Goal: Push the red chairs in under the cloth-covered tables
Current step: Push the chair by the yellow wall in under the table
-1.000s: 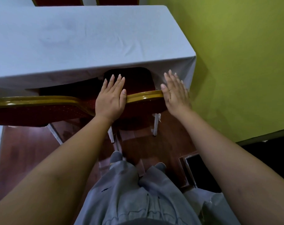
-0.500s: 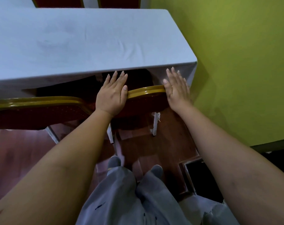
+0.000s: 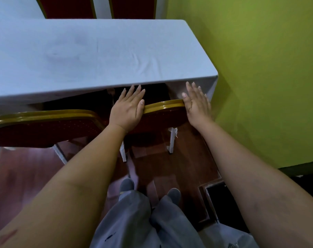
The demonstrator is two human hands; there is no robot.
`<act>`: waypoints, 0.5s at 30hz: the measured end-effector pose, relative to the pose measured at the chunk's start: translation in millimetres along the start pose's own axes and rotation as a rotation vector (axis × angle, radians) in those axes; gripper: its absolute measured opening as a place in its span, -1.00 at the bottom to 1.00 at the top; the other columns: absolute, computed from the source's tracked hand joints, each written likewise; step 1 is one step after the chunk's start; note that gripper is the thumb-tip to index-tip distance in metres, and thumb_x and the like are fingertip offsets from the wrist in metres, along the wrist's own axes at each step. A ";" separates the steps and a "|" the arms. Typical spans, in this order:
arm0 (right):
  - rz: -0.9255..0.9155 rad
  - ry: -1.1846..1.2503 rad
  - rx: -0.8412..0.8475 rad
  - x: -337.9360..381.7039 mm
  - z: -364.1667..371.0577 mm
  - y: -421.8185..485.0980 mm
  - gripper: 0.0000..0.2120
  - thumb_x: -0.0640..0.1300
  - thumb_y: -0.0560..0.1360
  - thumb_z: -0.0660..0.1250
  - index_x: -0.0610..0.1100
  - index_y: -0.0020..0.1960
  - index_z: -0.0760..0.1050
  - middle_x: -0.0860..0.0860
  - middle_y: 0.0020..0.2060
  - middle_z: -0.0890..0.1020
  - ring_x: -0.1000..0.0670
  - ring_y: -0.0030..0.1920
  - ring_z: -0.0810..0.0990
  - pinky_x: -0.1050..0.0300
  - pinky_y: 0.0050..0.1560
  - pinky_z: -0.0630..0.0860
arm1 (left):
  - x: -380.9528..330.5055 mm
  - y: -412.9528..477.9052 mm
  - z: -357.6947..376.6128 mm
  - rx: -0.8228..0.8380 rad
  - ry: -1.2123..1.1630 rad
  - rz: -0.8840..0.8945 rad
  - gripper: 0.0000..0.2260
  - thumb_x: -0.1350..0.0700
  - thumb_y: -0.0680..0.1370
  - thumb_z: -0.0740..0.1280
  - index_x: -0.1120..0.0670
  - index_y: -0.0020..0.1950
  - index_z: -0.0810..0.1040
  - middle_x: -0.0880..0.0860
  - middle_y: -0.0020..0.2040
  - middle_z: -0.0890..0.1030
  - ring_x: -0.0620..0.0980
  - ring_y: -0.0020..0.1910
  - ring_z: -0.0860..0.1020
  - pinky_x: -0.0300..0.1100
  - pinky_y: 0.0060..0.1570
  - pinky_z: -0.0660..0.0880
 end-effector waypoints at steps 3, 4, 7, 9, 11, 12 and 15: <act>-0.012 0.030 -0.008 0.9 1.2 -5.6 -0.44 0.17 0.65 -0.11 -0.06 0.57 0.10 -0.01 0.56 0.13 -0.03 0.56 0.00 -0.02 0.53 -0.08 | 2.5 -6.1 3.1 0.025 -0.027 -0.050 -0.41 -0.14 0.61 -0.20 0.09 0.55 0.21 0.05 0.56 0.18 -0.03 0.56 0.06 -0.04 0.54 -0.06; -0.011 0.036 -0.009 0.8 1.7 -5.6 -0.44 0.16 0.65 -0.11 -0.07 0.57 0.10 -0.01 0.56 0.14 -0.02 0.56 0.00 -0.02 0.54 -0.08 | 3.6 -6.5 3.6 0.034 -0.038 -0.061 -0.40 -0.15 0.60 -0.20 0.08 0.56 0.17 0.04 0.57 0.14 -0.04 0.57 0.03 -0.04 0.54 -0.07; -0.029 0.038 0.004 1.3 1.3 -3.8 -0.44 0.16 0.66 -0.10 -0.10 0.56 0.13 -0.02 0.55 0.16 -0.02 0.56 0.03 -0.02 0.54 -0.06 | 4.0 -5.3 3.8 0.074 -0.066 -0.072 -0.44 -0.14 0.63 -0.16 0.04 0.59 0.07 0.01 0.59 0.04 -0.10 0.57 -0.06 -0.07 0.54 -0.13; -0.057 0.032 0.008 2.8 -0.6 0.7 -0.43 0.15 0.65 -0.08 -0.13 0.55 0.15 -0.05 0.54 0.19 -0.03 0.55 0.06 -0.01 0.54 -0.06 | 5.4 -2.2 3.0 0.100 -0.099 -0.094 -0.49 -0.11 0.67 -0.10 0.03 0.59 0.03 0.00 0.60 -0.02 -0.12 0.56 -0.12 -0.09 0.54 -0.16; -0.084 0.049 0.000 10.6 -4.7 9.4 -0.42 0.15 0.64 -0.05 -0.14 0.55 0.17 -0.06 0.54 0.21 -0.03 0.55 0.09 -0.01 0.53 -0.05 | 7.6 4.6 2.1 0.130 -0.157 -0.136 -0.50 -0.09 0.68 -0.07 0.04 0.60 -0.01 0.00 0.60 -0.07 -0.11 0.56 -0.15 -0.09 0.53 -0.18; -0.097 0.059 -0.019 16.4 -7.7 15.2 -0.42 0.15 0.63 -0.04 -0.15 0.55 0.17 -0.06 0.53 0.21 -0.03 0.55 0.09 0.00 0.53 -0.05 | 7.7 10.2 1.8 0.143 -0.153 -0.142 -0.49 -0.09 0.68 -0.07 0.04 0.60 -0.02 0.01 0.60 -0.10 -0.11 0.56 -0.16 -0.09 0.53 -0.19; -0.074 0.109 -0.050 36.4 -17.6 37.2 -0.43 0.12 0.65 -0.02 -0.16 0.56 0.12 -0.07 0.54 0.19 -0.04 0.55 0.09 0.00 0.53 -0.04 | 9.3 36.9 -8.3 0.153 -0.093 -0.160 -0.48 -0.11 0.67 -0.09 0.05 0.60 -0.05 0.03 0.60 -0.15 -0.06 0.56 -0.19 -0.07 0.53 -0.20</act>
Point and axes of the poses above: each hand's wrist, its own y-axis towards the middle knuckle, its own z-axis out of the palm, x = y × z, the point moved 8 cm from there along y, towards the middle knuckle
